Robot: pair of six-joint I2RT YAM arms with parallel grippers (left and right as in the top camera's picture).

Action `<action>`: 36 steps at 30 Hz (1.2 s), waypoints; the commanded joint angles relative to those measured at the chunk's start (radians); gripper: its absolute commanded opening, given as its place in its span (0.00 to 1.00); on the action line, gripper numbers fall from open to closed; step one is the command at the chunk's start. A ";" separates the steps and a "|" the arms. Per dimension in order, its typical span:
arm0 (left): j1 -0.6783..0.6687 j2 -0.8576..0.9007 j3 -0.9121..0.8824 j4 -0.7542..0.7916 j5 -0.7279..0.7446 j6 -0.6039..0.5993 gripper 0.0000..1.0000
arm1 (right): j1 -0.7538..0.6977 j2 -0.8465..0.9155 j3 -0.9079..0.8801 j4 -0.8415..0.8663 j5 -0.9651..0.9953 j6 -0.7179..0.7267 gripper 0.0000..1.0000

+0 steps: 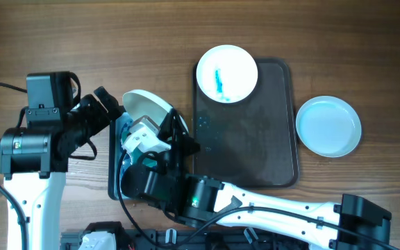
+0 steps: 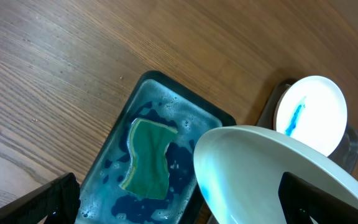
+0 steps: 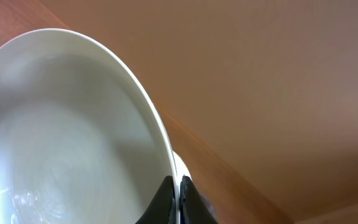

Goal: Clean dirty plates on tray and stack at the side
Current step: 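Lift the lower plate with the right gripper and dip it in the basin, then carry the plate right and stack it on the plate beside the tray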

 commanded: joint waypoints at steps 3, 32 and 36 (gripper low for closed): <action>0.007 -0.005 0.014 0.000 0.005 0.005 1.00 | -0.004 -0.013 0.020 0.076 -0.001 -0.211 0.04; 0.007 -0.005 0.014 0.000 0.005 0.005 1.00 | -0.886 -0.404 0.013 -0.501 -1.292 0.901 0.04; 0.007 -0.005 0.014 0.000 0.005 0.005 1.00 | -1.215 -0.504 0.013 -0.719 -1.302 0.855 0.04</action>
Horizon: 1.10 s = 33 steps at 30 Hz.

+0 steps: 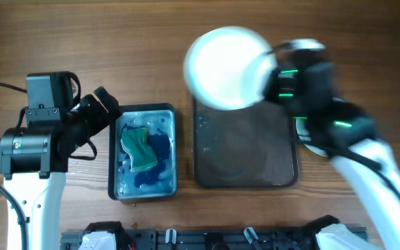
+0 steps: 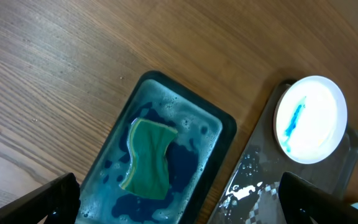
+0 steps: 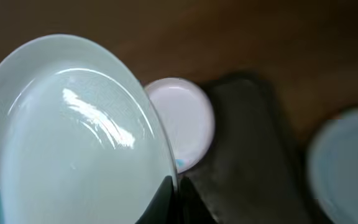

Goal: Clean dirty plates on tray and stack at the side
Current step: 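Carry the plate right and stack it on the plate beside the tray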

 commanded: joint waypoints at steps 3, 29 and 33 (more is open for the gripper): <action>0.007 -0.005 0.014 0.000 0.005 0.005 1.00 | -0.356 -0.047 -0.002 -0.221 -0.110 -0.072 0.04; 0.007 -0.005 0.014 0.000 0.005 0.005 1.00 | -0.703 0.235 -0.103 -0.216 -0.319 -0.310 0.58; 0.007 -0.005 0.014 0.000 0.005 0.005 1.00 | -0.507 0.159 -0.044 -0.171 -0.581 -0.481 0.57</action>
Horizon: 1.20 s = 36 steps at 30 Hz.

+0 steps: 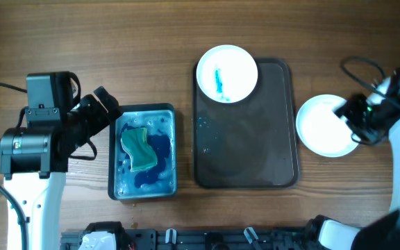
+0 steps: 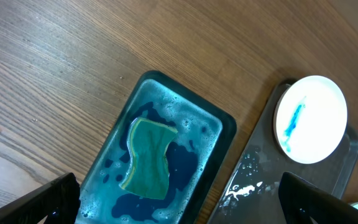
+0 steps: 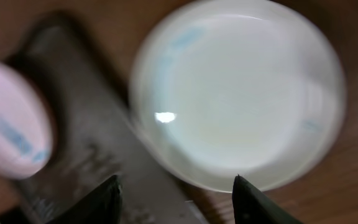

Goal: Clean dirty plates on tray and stack at the side
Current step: 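Carry the plate right and stack it on the plate beside the tray, then move the right gripper to grip the rim of the remaining plate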

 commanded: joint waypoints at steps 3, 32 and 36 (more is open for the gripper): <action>0.007 -0.005 0.014 0.000 0.005 0.005 1.00 | 0.272 -0.056 0.050 0.095 -0.203 -0.172 0.53; 0.007 -0.005 0.014 0.000 0.005 0.005 1.00 | 0.555 0.550 0.050 0.718 0.061 -0.134 0.04; 0.007 -0.005 0.014 0.000 0.005 0.005 1.00 | 0.547 0.372 0.050 0.554 0.062 -0.135 0.04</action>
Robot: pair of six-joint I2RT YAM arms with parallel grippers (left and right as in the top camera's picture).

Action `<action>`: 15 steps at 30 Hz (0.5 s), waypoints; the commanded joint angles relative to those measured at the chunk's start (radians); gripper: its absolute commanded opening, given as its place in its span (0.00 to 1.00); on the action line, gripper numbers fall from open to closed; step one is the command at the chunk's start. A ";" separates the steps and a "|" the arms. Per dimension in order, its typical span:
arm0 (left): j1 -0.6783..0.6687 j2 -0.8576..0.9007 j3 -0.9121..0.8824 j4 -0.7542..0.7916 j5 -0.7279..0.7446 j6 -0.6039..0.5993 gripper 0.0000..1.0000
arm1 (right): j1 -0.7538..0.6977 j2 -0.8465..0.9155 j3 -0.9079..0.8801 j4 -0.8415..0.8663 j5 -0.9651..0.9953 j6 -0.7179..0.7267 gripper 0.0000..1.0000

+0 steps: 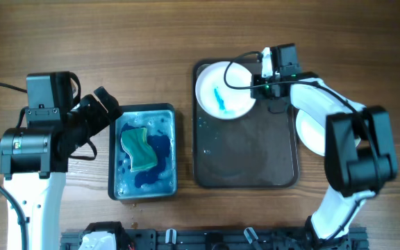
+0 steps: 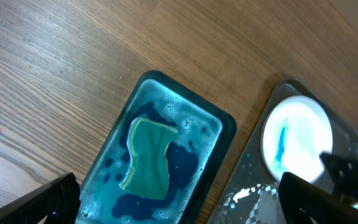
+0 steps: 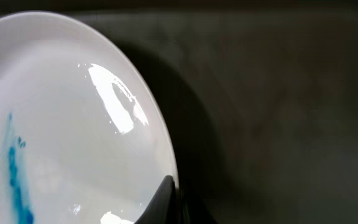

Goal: Clean dirty plates on tray and stack at the side
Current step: 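Move the right gripper to grip the rim of the remaining plate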

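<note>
A white dirty plate (image 1: 222, 89) with a blue smear lies at the far left of the dark tray (image 1: 245, 149). My right gripper (image 1: 259, 87) is shut on its right rim; in the right wrist view the fingers (image 3: 166, 198) pinch the rim of the plate (image 3: 61, 124). The clean white plates (image 1: 310, 135) sit right of the tray, partly hidden by my right arm. My left gripper (image 1: 106, 104) stands open above the basin's far left. In the left wrist view its fingers spread wide over the sponge (image 2: 149, 158), with the plate (image 2: 294, 134) and tray (image 2: 253, 186) at the right.
A dark basin (image 1: 113, 153) of blue soapy water holds a green sponge (image 1: 139, 149), left of the tray. Water drops lie on the tray's left side. The arm bases stand along the table's near edge.
My right gripper was open over the clean plates at the right. Now it is at the tray's far end, shut on the smeared plate's rim. That plate sits slightly nearer.
My right gripper held a white plate over the basin, then above the tray's far end. Then that plate lay on the light plate at the right and the gripper was open. Now it grips the smeared plate. My left arm has stayed still.
</note>
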 commanded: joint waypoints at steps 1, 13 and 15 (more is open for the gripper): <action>0.007 -0.005 0.014 0.000 0.005 0.005 1.00 | -0.013 -0.223 -0.008 -0.123 -0.019 0.021 0.04; 0.007 -0.005 0.014 0.000 0.005 0.005 1.00 | -0.014 -0.631 -0.051 -0.683 0.082 0.242 0.04; 0.007 -0.004 0.014 0.000 0.005 0.005 1.00 | -0.014 -0.631 -0.108 -0.689 0.084 0.304 0.04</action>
